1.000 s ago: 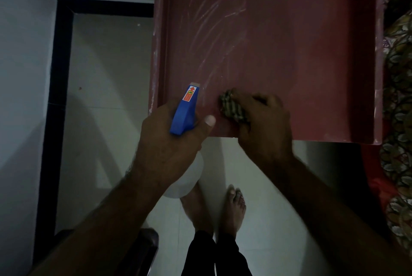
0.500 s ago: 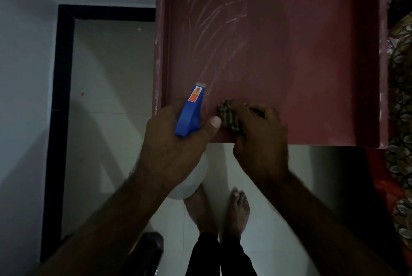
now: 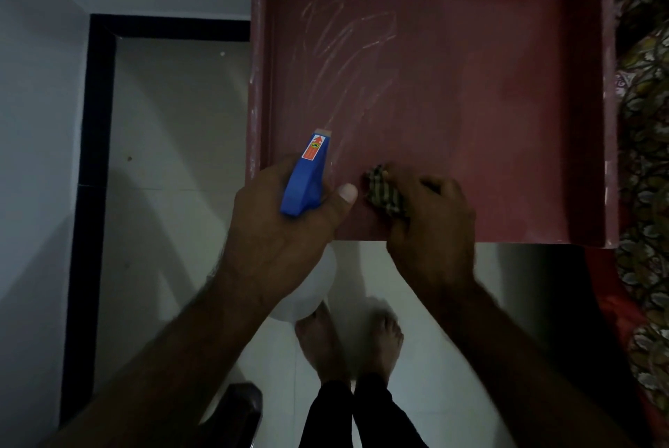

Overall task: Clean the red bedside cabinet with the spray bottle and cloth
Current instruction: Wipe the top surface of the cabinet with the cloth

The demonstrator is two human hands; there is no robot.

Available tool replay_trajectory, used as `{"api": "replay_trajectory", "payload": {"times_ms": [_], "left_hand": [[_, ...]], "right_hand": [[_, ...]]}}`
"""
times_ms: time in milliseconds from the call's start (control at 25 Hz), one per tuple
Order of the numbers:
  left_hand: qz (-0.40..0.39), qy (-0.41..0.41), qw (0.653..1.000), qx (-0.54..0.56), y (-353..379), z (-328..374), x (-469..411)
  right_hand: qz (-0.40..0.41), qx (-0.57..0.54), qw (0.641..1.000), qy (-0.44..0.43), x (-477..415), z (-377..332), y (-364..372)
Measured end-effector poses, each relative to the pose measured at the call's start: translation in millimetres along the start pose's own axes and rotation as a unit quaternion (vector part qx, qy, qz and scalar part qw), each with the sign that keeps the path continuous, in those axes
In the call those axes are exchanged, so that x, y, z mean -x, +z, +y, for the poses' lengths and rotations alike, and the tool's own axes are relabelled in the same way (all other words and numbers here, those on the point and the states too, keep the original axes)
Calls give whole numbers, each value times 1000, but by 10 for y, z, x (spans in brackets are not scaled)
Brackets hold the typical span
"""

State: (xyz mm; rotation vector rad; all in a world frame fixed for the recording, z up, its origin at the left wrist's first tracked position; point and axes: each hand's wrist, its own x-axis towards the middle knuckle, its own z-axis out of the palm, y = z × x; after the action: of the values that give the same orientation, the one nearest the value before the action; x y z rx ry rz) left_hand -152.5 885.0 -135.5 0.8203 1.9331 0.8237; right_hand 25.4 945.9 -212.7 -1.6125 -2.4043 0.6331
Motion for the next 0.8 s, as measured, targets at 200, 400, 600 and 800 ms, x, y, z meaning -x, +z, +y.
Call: {"api": "replay_trajectory", "payload": {"times_ms": [200, 400, 600, 800], "left_hand": [[2, 0, 1000, 11, 17, 18, -27], [-7, 9, 1000, 14, 76, 58, -100], [6, 10, 1000, 4, 92, 117, -210], [16, 4, 1000, -5, 132, 127, -242]], "right_hand": [[24, -15, 999, 18, -393, -54, 52], [20, -25, 999, 26, -464, -10, 20], [24, -16, 1000, 2, -155, 84, -38], [31, -40, 998, 32, -867, -13, -10]]}}
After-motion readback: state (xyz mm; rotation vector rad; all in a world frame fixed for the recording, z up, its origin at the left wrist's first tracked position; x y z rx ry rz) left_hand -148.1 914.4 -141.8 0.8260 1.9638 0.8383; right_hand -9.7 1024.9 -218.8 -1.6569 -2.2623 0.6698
